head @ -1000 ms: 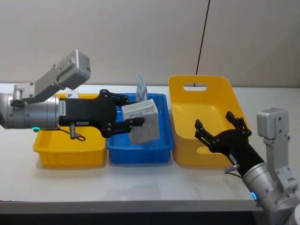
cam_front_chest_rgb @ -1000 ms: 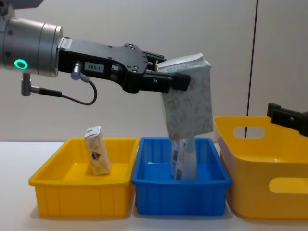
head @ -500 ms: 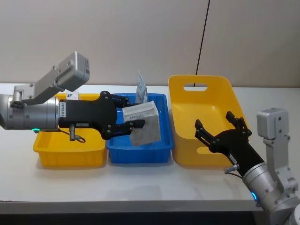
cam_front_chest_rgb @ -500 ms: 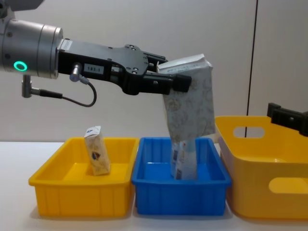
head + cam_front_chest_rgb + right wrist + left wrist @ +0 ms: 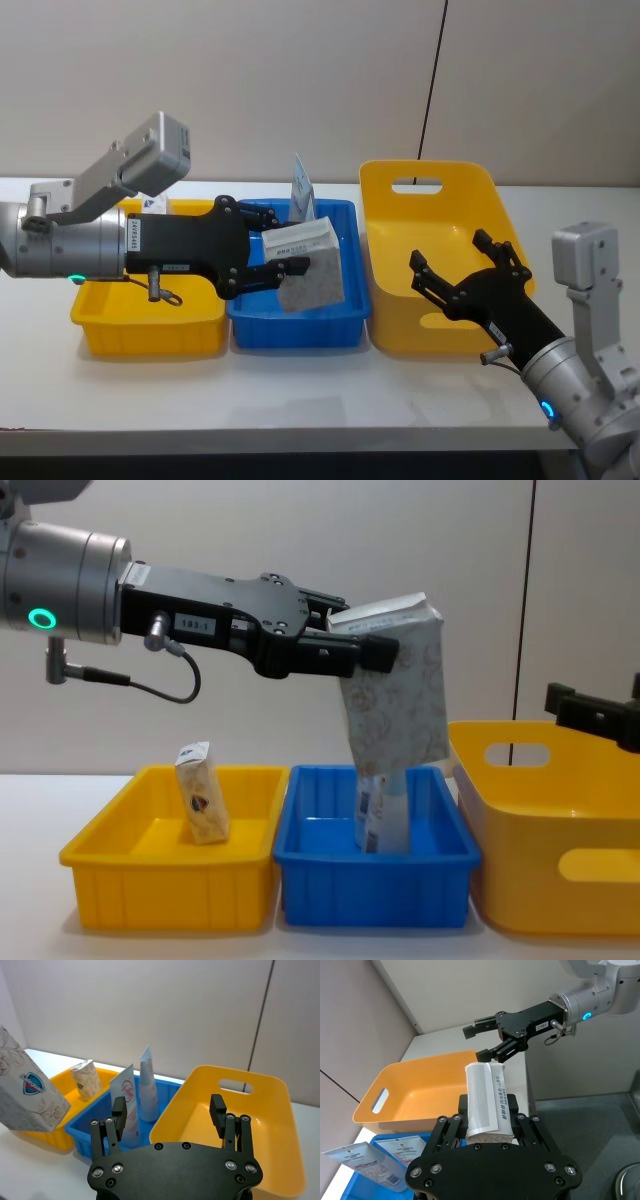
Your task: Bimanual collaborative sorting of washing and personal care products
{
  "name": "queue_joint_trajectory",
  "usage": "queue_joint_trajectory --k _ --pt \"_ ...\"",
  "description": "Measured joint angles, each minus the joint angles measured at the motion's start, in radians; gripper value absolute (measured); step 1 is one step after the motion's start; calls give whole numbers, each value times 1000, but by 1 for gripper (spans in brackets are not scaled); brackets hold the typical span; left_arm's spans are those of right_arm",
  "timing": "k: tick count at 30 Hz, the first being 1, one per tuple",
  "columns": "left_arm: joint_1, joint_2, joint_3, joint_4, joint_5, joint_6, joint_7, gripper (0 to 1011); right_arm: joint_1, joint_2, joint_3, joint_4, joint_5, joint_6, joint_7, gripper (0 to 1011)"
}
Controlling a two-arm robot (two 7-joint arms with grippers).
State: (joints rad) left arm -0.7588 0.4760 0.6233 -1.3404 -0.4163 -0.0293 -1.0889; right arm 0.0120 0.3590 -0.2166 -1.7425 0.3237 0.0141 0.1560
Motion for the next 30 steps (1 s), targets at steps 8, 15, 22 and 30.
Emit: queue_joint_trajectory --k 8,15,22,30 --pt "0 0 1 1 -1 -1 -1 386 59 33 1 54 54 -9 120 1000" --pt "0 0 2 1 -2 -2 -2 386 125 62 -8 112 100 -10 233 1000" --pt "0 0 2 1 -2 -3 -2 386 206 96 -24 186 146 1 360 1000" --pt "0 0 1 1 -2 -3 -2 386 296 130 -49 268 193 42 482 1000"
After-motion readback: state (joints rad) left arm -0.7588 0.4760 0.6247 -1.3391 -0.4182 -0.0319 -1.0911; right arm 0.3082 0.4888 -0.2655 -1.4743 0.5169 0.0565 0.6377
